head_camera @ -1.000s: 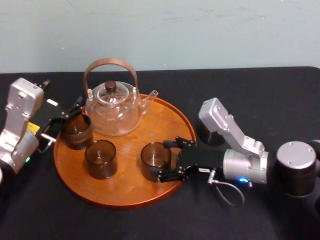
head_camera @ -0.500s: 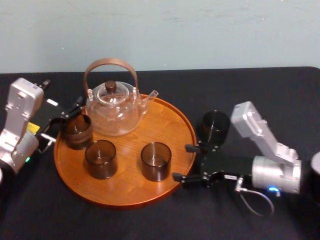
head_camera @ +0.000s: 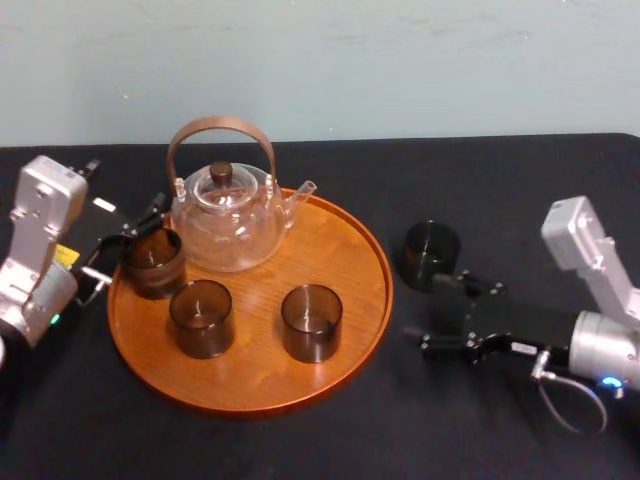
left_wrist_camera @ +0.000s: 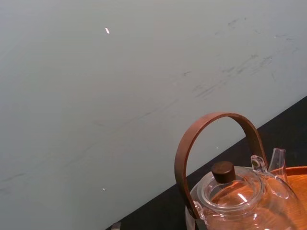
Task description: Pick up the glass from the table and place it on the tray.
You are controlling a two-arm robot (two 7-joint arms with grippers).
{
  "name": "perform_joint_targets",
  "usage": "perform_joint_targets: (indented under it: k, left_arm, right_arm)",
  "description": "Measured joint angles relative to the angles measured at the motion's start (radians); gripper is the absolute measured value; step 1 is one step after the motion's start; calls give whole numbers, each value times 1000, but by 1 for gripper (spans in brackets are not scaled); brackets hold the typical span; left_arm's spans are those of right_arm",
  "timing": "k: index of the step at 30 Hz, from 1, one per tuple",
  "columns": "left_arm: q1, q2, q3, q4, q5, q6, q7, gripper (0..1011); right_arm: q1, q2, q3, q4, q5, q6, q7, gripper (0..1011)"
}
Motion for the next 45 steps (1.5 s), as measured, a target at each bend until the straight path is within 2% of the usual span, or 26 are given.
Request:
perform_joint_targets:
  k: [4,10,22,29,45]
  left_arm:
    - [0,0,0,0,0,0,0,1001]
    - [0,0,0,0,0,0,0,1001]
    - [0,0,0,0,0,0,0,1001]
    - [0,0,0,0,0,0,0,1001]
    - [0,0,0,0,0,0,0,1001]
  right_arm:
    - [-14,-2,30,7,7,20,-45,1002]
    - [-21,-26,74,36,11,74,-122,1002]
    - [5,-78,109,91,-3,139,-188,1002]
    - [37,-112,108,132,-25,161,-197,1003]
    - [117,-176,57,208,-110,167,-174,1003]
